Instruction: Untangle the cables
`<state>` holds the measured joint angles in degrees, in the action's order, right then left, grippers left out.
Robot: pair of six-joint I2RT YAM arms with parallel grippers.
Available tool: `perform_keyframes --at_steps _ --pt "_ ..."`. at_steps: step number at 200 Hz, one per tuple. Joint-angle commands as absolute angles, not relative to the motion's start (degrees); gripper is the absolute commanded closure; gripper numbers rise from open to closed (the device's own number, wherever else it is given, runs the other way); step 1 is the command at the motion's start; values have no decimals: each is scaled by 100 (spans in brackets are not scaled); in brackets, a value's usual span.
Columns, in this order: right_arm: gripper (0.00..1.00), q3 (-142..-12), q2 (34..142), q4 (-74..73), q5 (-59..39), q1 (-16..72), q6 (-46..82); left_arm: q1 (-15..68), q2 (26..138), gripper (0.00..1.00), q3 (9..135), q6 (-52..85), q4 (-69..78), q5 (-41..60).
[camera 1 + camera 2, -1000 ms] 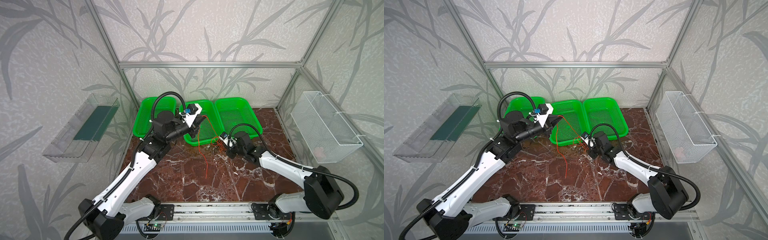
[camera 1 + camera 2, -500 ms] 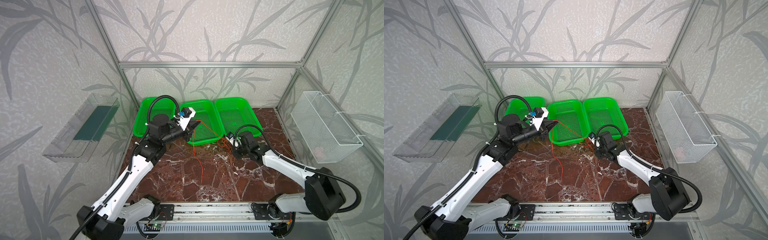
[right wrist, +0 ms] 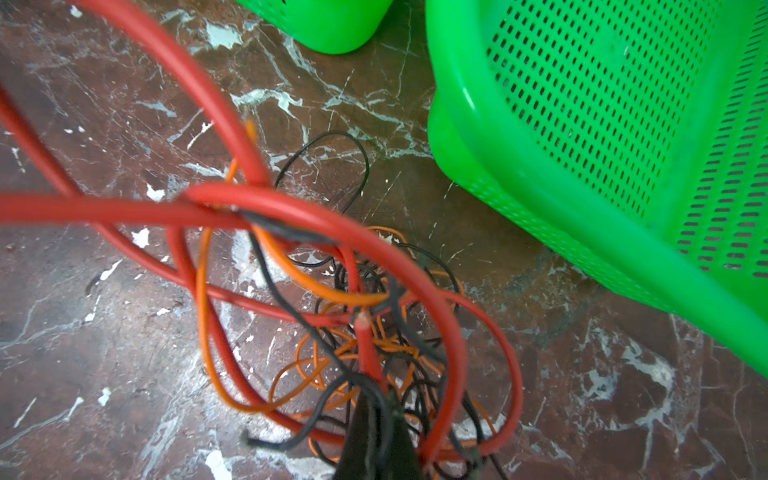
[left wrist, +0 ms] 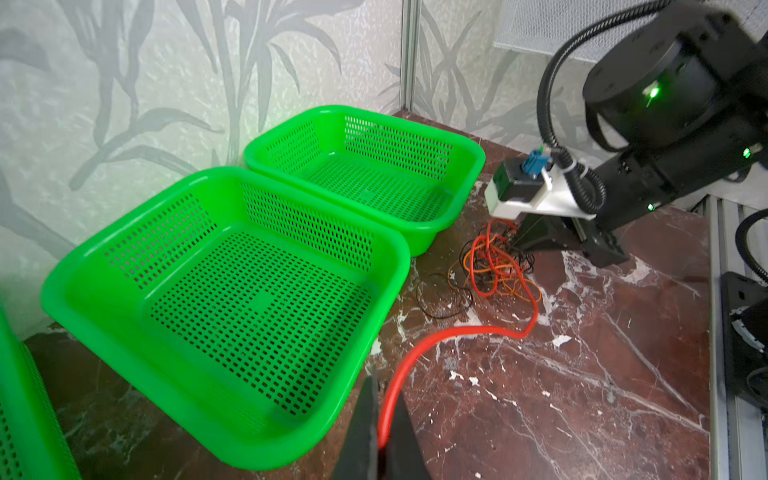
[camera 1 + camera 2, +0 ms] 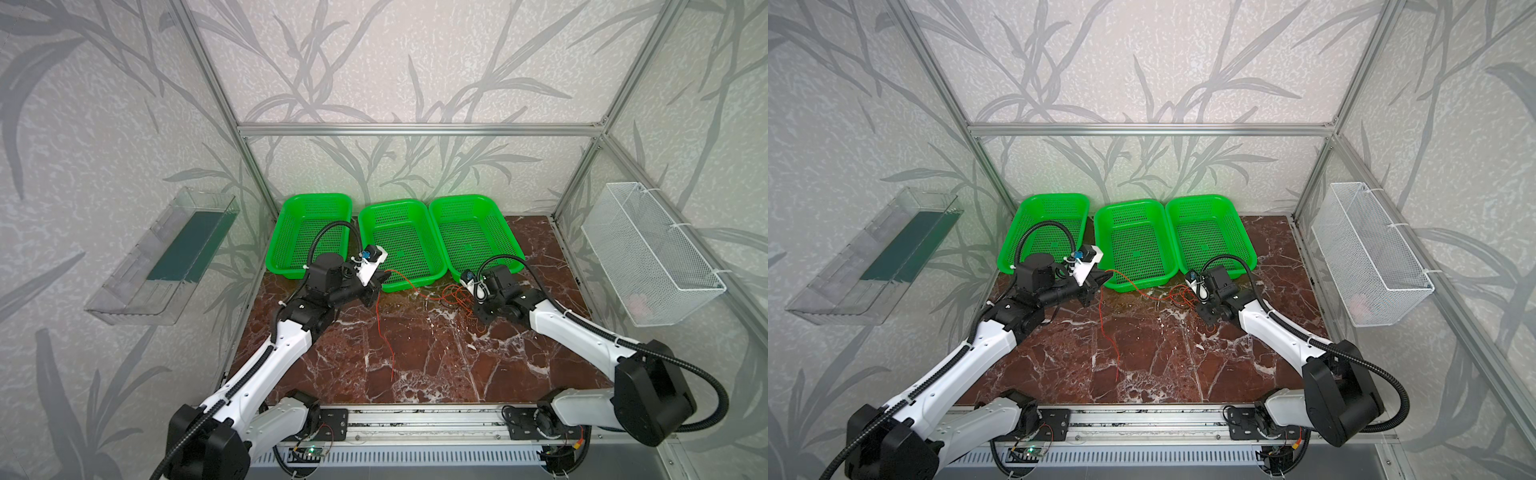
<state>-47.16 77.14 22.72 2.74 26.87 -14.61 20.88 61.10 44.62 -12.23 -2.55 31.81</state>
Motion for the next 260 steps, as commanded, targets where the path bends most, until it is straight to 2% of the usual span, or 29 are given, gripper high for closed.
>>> perform_keyframes --at_steps 1,42,54,72,88,109,131,148,172,194,260 --pt "100 -5021 7802 2479 286 2689 -1436 2101 6162 100 4204 -1487 55 3191" --pt "100 -5197 7976 2626 286 2768 -1348 2103 6438 100 3872 -1632 508 2880" --pt "100 -5212 8006 2567 271 2807 -1324 2104 6560 91 3800 -1532 697 2684" --pt "100 -5265 8091 2505 265 2834 -1254 2109 6776 69 3838 -1457 749 2713" --pt "100 -5472 8252 2635 255 2850 -1164 2117 6882 56 3889 -1430 741 2786" --pt "100 -5717 8421 2824 255 2856 -1107 2127 6809 44 3832 -1521 730 2679" --pt "100 -5791 8446 2861 216 2856 -1039 2233 6529 38 3761 -1762 555 2624" --pt "100 -5817 8462 2866 193 2856 -988 2386 6286 27 3660 -2047 422 2336" --pt "100 -5920 8559 2989 142 2854 -993 2664 5986 25 3659 -2482 9 2259" --pt "100 -5951 8572 3006 24 2856 -934 3283 6036 26 3779 -2860 -158 2052" --pt "100 -5913 8378 3040 -53 2881 -861 3791 7777 28 4575 -2505 772 2127"
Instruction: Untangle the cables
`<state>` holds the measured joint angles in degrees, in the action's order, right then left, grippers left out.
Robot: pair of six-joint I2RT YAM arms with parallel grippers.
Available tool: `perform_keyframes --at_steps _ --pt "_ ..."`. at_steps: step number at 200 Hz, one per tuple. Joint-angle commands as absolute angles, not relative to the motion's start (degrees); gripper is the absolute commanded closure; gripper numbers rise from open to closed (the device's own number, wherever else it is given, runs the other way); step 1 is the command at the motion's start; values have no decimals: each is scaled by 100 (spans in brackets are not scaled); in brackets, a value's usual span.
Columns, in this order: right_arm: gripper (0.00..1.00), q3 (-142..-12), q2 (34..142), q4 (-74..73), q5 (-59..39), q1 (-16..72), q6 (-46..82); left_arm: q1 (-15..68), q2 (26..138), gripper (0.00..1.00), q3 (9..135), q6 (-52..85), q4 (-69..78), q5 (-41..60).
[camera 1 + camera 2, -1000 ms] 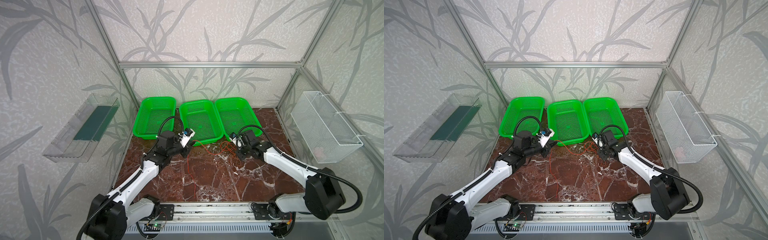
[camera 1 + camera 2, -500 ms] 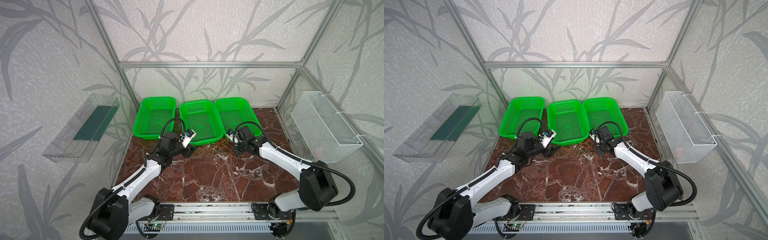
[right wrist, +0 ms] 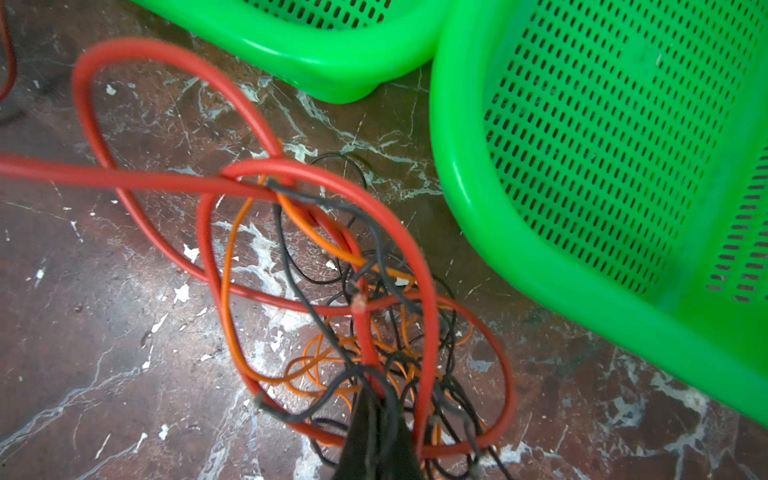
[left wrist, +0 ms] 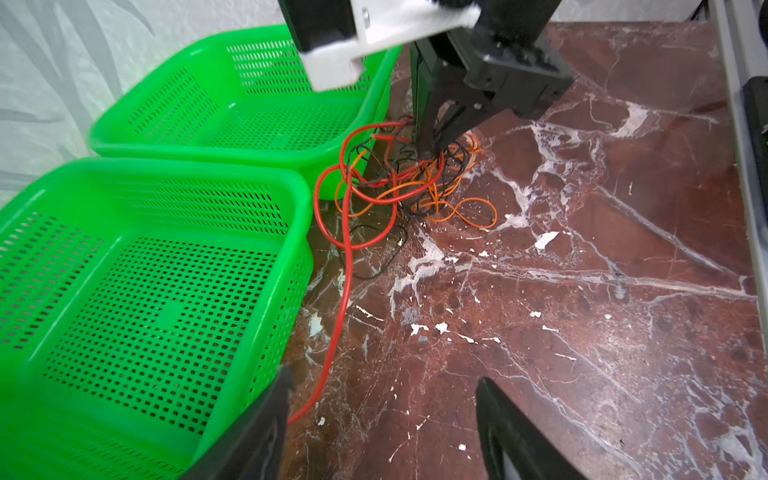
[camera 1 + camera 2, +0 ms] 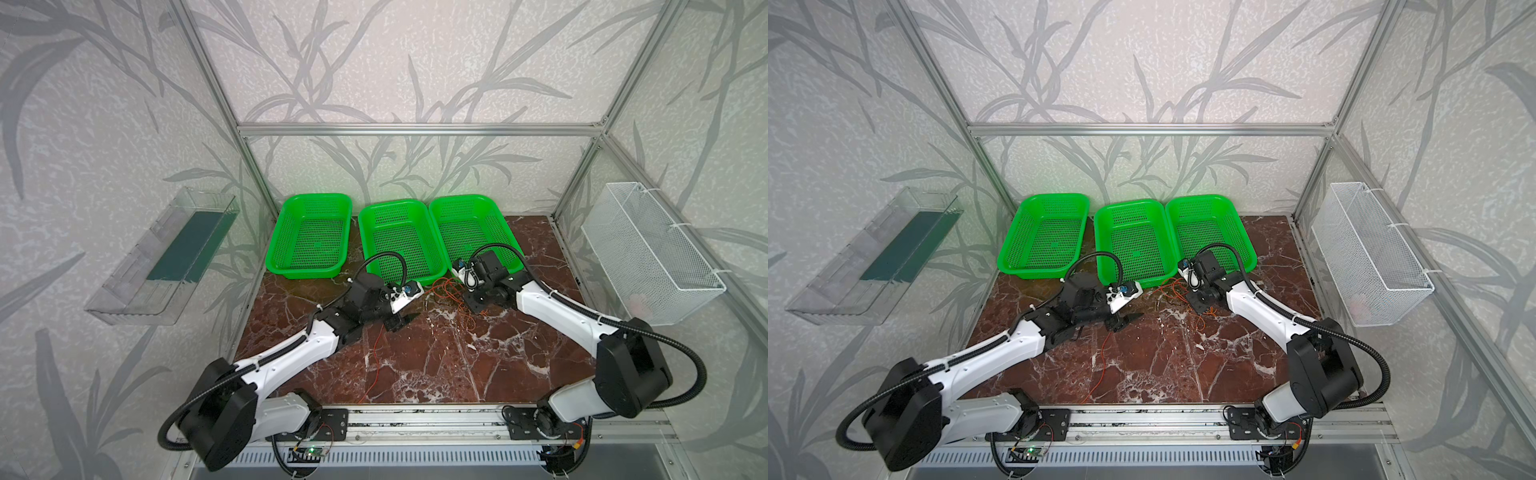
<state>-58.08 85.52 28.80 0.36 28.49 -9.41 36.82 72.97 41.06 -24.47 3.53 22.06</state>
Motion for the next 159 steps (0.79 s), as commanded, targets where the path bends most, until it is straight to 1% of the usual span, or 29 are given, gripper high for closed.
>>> perform_keyframes --at_steps 1,15,34,43,56,66,77,97,114,136,159 --pt "100 -5914 8377 3041 -53 2882 -861 3798 7795 29 4594 -2500 773 2114" --pt "100 -5891 8346 3026 -53 2891 -858 3882 8140 30 4861 -2489 767 1849" --pt "100 -5835 8315 2974 -55 2889 -853 4061 8508 35 5152 -2487 772 1335" --pt "100 -5836 8314 2963 -53 2892 -862 4123 8641 40 5233 -2472 844 1177" --pt "100 -5836 8321 2954 -43 2887 -854 4172 8752 47 5319 -2432 941 1227" --pt "100 -5835 8316 2937 -37 2883 -851 4206 8836 60 5394 -2391 963 1293" --pt "100 -5825 8298 2894 -48 2883 -827 4239 8913 70 5456 -2435 923 1314" --pt "100 -5749 8230 2758 -28 2854 -781 4238 8905 100 5446 -2741 911 1075" --pt "100 -5594 8200 2644 -7 2744 -804 4238 8676 100 5478 -2847 708 1090" --pt "100 -5439 8278 2586 -55 2537 -873 4205 8161 100 5410 -2648 647 1445" --pt "100 -5307 8396 2579 194 2408 -1120 4151 7628 100 5379 -2427 397 1789"
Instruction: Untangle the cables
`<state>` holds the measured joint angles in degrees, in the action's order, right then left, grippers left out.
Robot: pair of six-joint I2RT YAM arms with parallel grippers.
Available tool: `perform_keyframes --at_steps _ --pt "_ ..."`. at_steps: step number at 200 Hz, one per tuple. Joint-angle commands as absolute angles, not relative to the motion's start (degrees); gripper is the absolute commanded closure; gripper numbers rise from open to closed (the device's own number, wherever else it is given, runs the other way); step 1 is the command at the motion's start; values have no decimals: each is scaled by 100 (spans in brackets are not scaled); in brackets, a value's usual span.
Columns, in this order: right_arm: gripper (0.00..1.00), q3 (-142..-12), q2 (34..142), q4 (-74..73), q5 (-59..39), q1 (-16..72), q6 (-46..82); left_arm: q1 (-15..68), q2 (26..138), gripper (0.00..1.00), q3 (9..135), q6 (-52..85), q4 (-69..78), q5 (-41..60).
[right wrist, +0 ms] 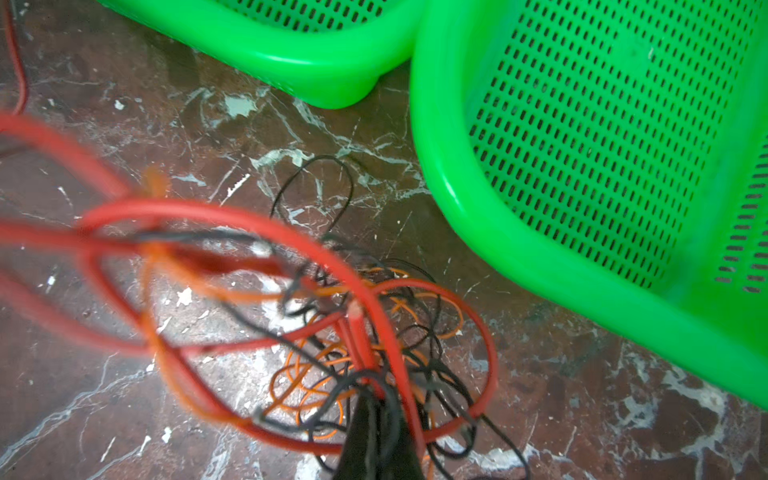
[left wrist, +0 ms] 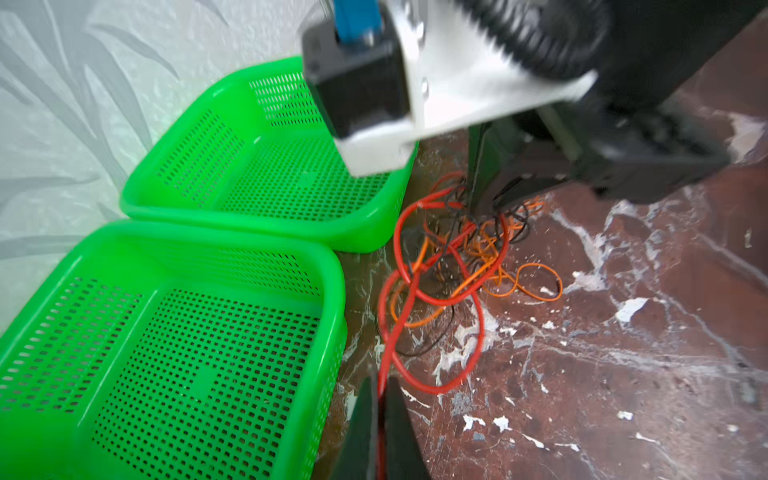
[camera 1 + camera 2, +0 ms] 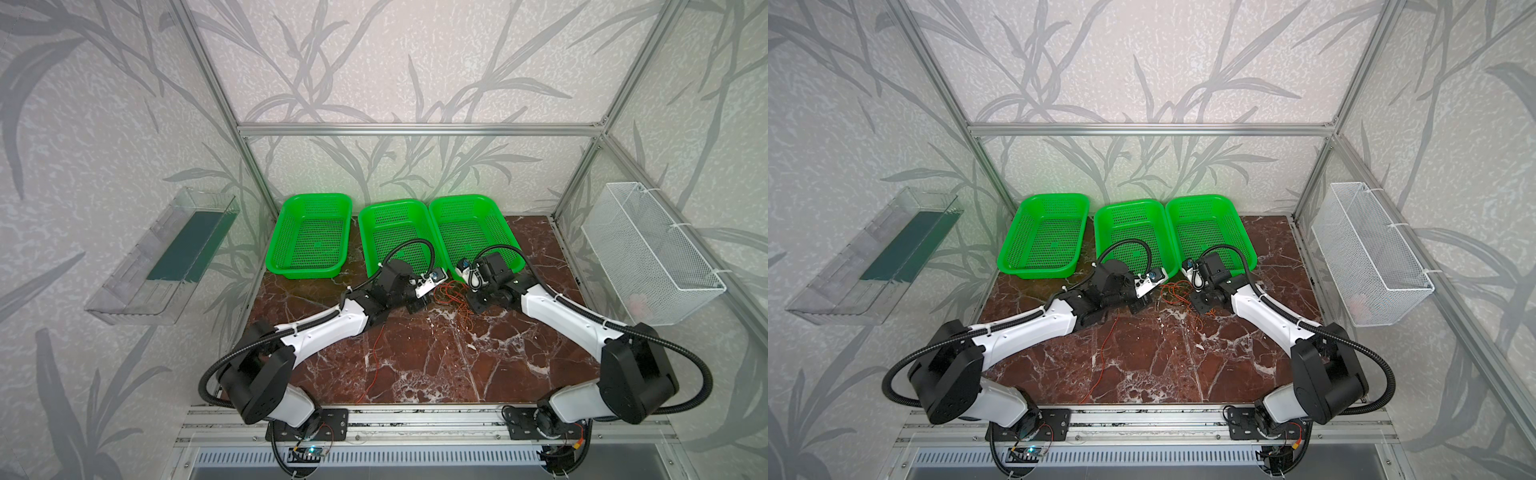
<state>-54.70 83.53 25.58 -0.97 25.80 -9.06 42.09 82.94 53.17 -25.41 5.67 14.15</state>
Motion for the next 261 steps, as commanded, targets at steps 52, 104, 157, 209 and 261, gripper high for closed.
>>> perform_keyframes --at_steps 52,104,157,209,261 --pt "100 -5255 8580 2580 306 1925 -1349 3643 6405 100 5154 -2085 -52 2398" --pt "98 -5256 8815 2608 329 1916 -1356 3361 6088 100 5263 -2064 -95 2610" --pt "79 -5061 8308 2510 196 1917 -1419 3313 6119 100 5645 -1975 -157 2576" --pt "56 -5097 7717 2534 -19 1925 -1581 3333 6224 100 6734 -1882 -816 2339" --pt "52 -5159 7458 2769 -612 1994 -1566 3321 6653 100 8336 -1926 -1354 1987"
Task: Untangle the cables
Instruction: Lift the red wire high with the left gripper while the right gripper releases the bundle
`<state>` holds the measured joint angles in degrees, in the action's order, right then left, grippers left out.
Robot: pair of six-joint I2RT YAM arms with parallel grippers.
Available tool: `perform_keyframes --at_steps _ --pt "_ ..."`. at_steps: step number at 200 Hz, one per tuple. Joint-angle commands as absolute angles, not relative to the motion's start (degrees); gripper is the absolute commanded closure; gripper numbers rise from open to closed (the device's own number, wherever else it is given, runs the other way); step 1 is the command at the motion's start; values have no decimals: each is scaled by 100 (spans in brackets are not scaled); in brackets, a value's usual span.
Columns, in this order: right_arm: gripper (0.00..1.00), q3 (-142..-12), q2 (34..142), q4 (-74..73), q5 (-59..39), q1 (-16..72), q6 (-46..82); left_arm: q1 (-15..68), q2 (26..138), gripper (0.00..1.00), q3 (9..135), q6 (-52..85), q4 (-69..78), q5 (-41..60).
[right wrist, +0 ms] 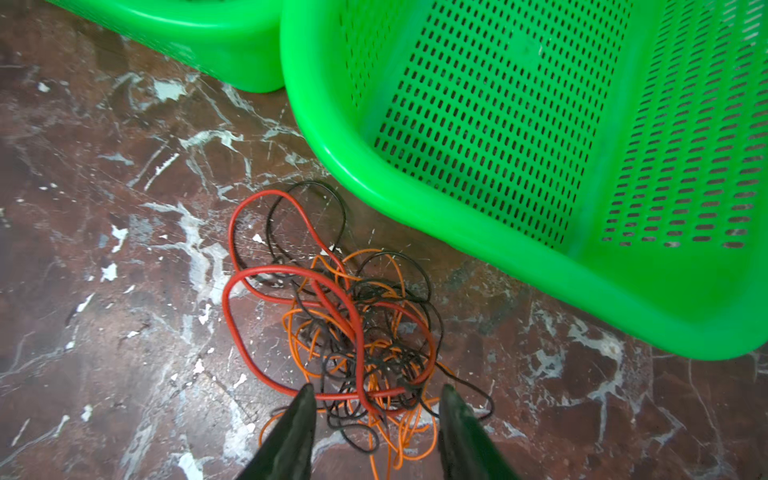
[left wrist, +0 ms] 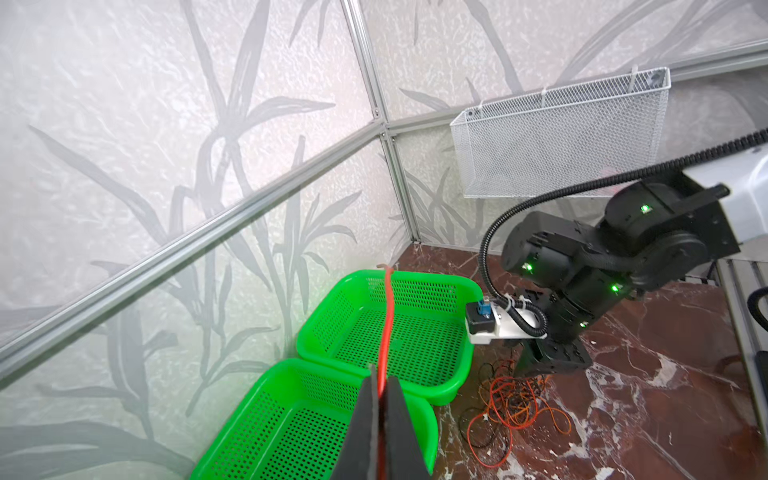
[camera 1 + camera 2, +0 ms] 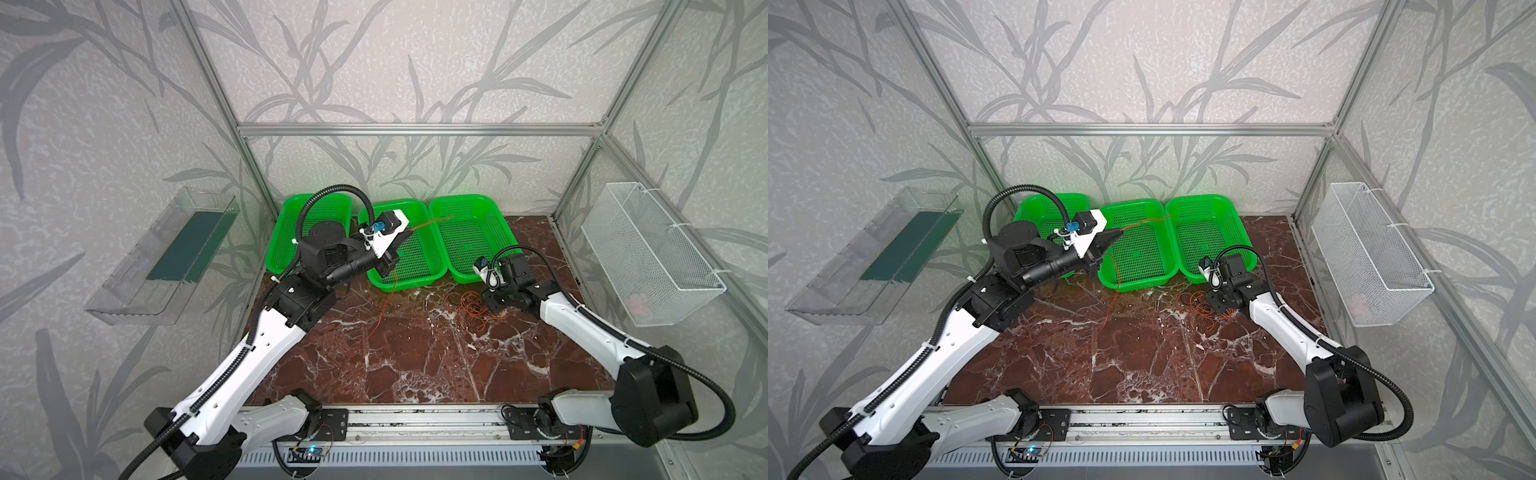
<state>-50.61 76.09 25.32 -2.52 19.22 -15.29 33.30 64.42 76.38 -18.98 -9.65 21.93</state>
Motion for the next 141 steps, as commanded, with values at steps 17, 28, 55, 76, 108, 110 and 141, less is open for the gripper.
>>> perform_keyframes --at_steps 17,28,55,76,108,110,141 --pt "51 -5150 7444 2788 -682 2045 -1503 3306 6983 100 8980 -2042 -1528 1919" --pt "51 -5149 7453 2816 -759 2077 -1444 3298 7158 100 9342 -2033 -1474 1902" --pt "51 -5118 7462 2858 -975 2198 -1362 3128 7639 100 10181 -1798 -1073 2015" --pt "51 -5089 7487 2845 -976 2280 -1340 3035 8161 100 10792 -1963 -861 2005" --pt "51 -5197 7532 2943 -823 2303 -1145 2773 8892 100 11228 -2078 -212 2114" --pt "51 -5196 7537 2944 -816 2303 -1140 2759 8933 100 11255 -2069 -176 2119" --pt "51 -5174 7428 2996 -785 2296 -1086 2460 9585 100 11722 -1782 199 2164"
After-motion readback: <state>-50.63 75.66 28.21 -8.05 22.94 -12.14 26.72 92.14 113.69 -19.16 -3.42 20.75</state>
